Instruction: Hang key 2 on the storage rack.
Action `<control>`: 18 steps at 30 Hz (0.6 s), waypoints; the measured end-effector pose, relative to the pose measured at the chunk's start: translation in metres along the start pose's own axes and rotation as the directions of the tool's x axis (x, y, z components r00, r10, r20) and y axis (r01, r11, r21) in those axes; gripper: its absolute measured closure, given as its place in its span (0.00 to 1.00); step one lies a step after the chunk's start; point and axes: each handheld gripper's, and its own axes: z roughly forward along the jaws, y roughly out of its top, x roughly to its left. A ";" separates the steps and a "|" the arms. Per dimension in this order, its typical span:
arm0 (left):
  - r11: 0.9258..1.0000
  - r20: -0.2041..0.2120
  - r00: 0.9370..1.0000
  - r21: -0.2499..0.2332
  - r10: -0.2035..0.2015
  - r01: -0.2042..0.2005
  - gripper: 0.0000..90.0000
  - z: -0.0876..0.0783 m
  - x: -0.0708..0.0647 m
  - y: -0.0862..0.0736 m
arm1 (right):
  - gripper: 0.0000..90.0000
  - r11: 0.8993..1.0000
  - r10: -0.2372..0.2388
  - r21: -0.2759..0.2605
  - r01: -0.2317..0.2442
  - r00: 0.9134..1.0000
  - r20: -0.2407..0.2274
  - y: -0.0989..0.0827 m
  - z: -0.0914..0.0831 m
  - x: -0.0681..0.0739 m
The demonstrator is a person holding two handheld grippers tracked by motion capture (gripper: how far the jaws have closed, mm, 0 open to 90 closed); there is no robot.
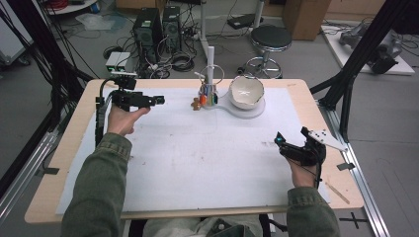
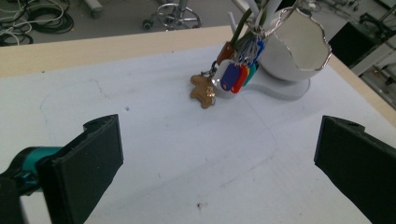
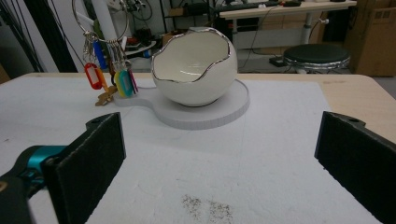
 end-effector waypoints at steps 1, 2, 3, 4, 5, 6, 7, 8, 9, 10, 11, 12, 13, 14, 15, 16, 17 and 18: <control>1.000 0.001 1.000 0.001 0.002 -0.002 0.02 -0.001 0.000 -0.002 | 0.01 1.000 0.002 0.003 -0.002 1.000 -0.002 0.000 0.000 0.000; 1.000 0.000 1.000 -0.001 0.004 -0.004 0.02 -0.002 0.000 -0.003 | 0.01 1.000 0.000 0.001 0.000 1.000 -0.001 0.000 0.000 0.000; 1.000 0.001 1.000 -0.002 0.003 -0.003 0.02 -0.003 0.000 -0.004 | 0.01 1.000 -0.001 0.002 0.001 1.000 -0.001 0.000 0.000 0.000; 1.000 -0.007 1.000 -0.002 0.006 -0.006 0.02 -0.004 -0.001 -0.006 | 0.01 1.000 -0.001 0.001 0.001 1.000 0.000 0.000 0.000 0.000; 1.000 -0.011 1.000 -0.002 0.009 -0.009 0.02 -0.005 -0.001 -0.007 | 0.01 1.000 -0.003 0.001 0.003 1.000 -0.001 -0.001 0.000 0.000; 1.000 -0.012 1.000 -0.002 0.010 -0.010 0.02 -0.006 -0.001 -0.009 | 0.01 1.000 -0.001 0.001 0.001 1.000 0.001 -0.001 0.000 0.000; 1.000 -0.020 1.000 -0.008 0.011 -0.011 0.02 -0.008 -0.001 -0.011 | 0.01 1.000 -0.003 0.001 0.003 1.000 0.001 -0.001 0.000 0.000; 1.000 -0.021 1.000 -0.012 0.012 -0.012 0.02 -0.009 0.000 -0.013 | 0.01 1.000 -0.001 0.000 0.001 1.000 0.001 -0.001 0.000 0.000; 1.000 -0.021 1.000 -0.012 0.008 -0.008 0.02 -0.011 0.000 -0.016 | 0.01 1.000 0.001 0.001 -0.001 1.000 0.003 -0.001 0.000 0.000; 1.000 -0.028 1.000 -0.014 0.008 -0.009 0.02 -0.012 0.001 -0.019 | 0.01 1.000 0.000 0.001 0.000 1.000 0.003 -0.001 0.000 0.000; 1.000 -0.038 0.999 -0.017 0.009 -0.010 0.02 -0.014 0.001 -0.022 | 0.01 1.000 0.000 0.000 0.000 1.000 0.003 -0.001 0.000 0.000; 1.000 -0.053 0.998 -0.017 0.015 -0.016 0.02 -0.016 0.001 -0.024 | 0.01 1.000 0.000 0.000 0.000 1.000 0.003 -0.001 0.000 0.000; 1.000 -0.066 0.998 -0.021 0.019 -0.021 0.02 -0.017 0.001 -0.027 | 0.01 1.000 -0.001 0.000 0.001 1.000 0.003 -0.001 0.000 0.000; 0.999 -0.091 0.996 -0.031 0.021 -0.024 0.02 -0.019 0.001 -0.031 | 0.01 1.000 0.001 0.002 -0.001 1.000 0.004 -0.001 0.000 0.000; 0.999 -0.101 0.995 -0.036 0.022 -0.026 0.02 -0.021 0.001 -0.034 | 0.01 1.000 0.002 0.002 -0.002 1.000 0.005 -0.001 0.000 0.001; 0.999 -0.102 0.995 -0.042 0.016 -0.021 0.02 -0.023 0.001 -0.037 | 0.01 1.000 0.002 0.001 -0.002 1.000 0.005 -0.001 -0.001 0.001; 0.999 -0.102 0.995 -0.045 0.010 -0.014 0.02 -0.024 0.001 -0.039 | 0.01 1.000 0.001 0.000 -0.001 1.000 0.004 -0.001 -0.001 0.001; 0.999 -0.101 0.995 -0.046 0.005 -0.010 0.02 -0.025 0.002 -0.042 | 0.01 1.000 0.002 0.002 -0.002 1.000 0.005 -0.001 -0.001 0.001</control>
